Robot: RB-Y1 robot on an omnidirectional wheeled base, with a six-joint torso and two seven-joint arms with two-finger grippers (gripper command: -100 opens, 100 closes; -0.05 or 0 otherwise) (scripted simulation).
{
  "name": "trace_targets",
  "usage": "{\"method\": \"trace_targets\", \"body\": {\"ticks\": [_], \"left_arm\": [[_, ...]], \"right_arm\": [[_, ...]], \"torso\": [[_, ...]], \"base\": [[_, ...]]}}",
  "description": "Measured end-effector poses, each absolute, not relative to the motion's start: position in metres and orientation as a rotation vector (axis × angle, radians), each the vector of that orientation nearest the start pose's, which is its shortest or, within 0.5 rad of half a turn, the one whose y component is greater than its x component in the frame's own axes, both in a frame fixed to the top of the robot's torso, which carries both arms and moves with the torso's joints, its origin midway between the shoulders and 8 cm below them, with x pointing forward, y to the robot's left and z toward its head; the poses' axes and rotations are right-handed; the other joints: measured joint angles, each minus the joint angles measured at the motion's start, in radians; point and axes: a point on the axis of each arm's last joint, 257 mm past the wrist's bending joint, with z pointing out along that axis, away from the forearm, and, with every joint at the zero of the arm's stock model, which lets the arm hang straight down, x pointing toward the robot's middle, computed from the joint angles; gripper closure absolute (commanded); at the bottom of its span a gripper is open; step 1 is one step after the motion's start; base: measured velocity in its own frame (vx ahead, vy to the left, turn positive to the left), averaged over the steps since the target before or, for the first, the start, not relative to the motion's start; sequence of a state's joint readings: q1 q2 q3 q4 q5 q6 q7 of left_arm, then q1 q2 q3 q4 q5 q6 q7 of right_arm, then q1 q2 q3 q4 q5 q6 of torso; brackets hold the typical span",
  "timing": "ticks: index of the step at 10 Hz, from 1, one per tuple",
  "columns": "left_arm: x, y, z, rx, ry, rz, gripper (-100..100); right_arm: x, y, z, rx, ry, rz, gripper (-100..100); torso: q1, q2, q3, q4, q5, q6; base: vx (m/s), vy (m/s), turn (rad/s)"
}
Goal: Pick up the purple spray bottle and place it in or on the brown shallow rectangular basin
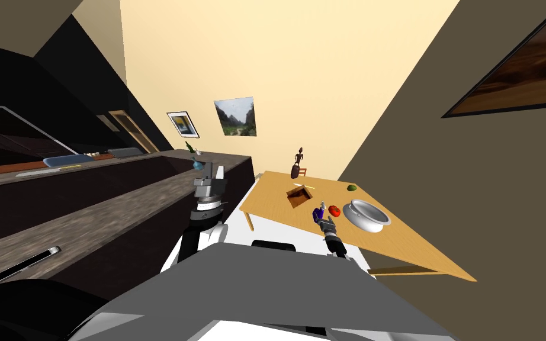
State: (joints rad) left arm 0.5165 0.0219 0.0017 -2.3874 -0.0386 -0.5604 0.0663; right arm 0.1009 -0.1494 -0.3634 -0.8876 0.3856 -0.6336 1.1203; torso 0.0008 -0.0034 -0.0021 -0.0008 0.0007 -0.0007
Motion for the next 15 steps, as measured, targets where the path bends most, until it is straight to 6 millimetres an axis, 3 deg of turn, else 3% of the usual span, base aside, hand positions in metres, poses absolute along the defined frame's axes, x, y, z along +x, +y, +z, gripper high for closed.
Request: {"method": "trace_targets", "body": {"ticks": [1,2,3,7,8,9,10,11,15], "left_arm": [[0.309,0.265,0.076,-0.514,0.535,-1.369,0],[0.309,0.265,0.076,-0.514,0.535,-1.369,0],[0.309,0.265,0.076,-0.514,0.535,-1.369,0],[0.309,0.265,0.076,-0.514,0.535,-1.369,0],[0.309,0.265,0.076,-0.514,0.535,-1.369,0],[0.309,0.265,0.076,-0.514,0.535,-1.369,0],[0.309,0.265,0.076,-0.514,0.535,-1.369,0],[0.309,0.265,0.076,-0.514,0.535,-1.369,0],[0.309,0.265,0.076,-0.514,0.534,-1.369,0]], "right_arm": [[0.398,-0.415,-0.422,0.147,1.723,-0.148,0],[0.398,-0.415,-0.422,0.147,1.723,-0.147,-100],[0.398,-0.415,-0.422,0.147,1.723,-0.147,100],[0.398,-0.415,-0.422,0.147,1.723,-0.148,100],[0.398,-0.415,-0.422,0.147,1.723,-0.148,0],[0.398,-0.415,-0.422,0.147,1.723,-0.148,100],[0.398,-0.415,-0.422,0.147,1.723,-0.148,0],[0.398,-0.415,-0.422,0.147,1.723,-0.148,100],[0.415,-0.429,-0.415,0.186,1.717,-0.172,100]], "torso": [[-0.001,0.001,0.001,0.0,0.0,0.0],[-0.003,0.002,0.001,0.0,0.0,0.0],[-0.003,0.002,0.001,0.001,-0.001,0.0],[-0.003,0.002,0.001,0.0,-0.001,0.0],[-0.003,0.002,0.001,0.0,-0.001,0.0],[-0.003,0.002,0.001,0.0,-0.001,0.0],[-0.003,0.002,0.001,0.0,-0.001,0.0],[-0.003,0.002,0.001,0.0,-0.001,0.0],[0.004,0.015,0.006,-0.003,-0.005,0.002]], "base": [[0.0,0.0,0.0],[0.0,0.0,0.0],[0.0,0.0,0.0],[0.0,0.0,0.0],[0.0,0.0,0.0],[0.0,0.0,0.0],[0.0,0.0,0.0],[-0.093,0.086,-0.019],[-0.176,0.128,-0.013]]}}
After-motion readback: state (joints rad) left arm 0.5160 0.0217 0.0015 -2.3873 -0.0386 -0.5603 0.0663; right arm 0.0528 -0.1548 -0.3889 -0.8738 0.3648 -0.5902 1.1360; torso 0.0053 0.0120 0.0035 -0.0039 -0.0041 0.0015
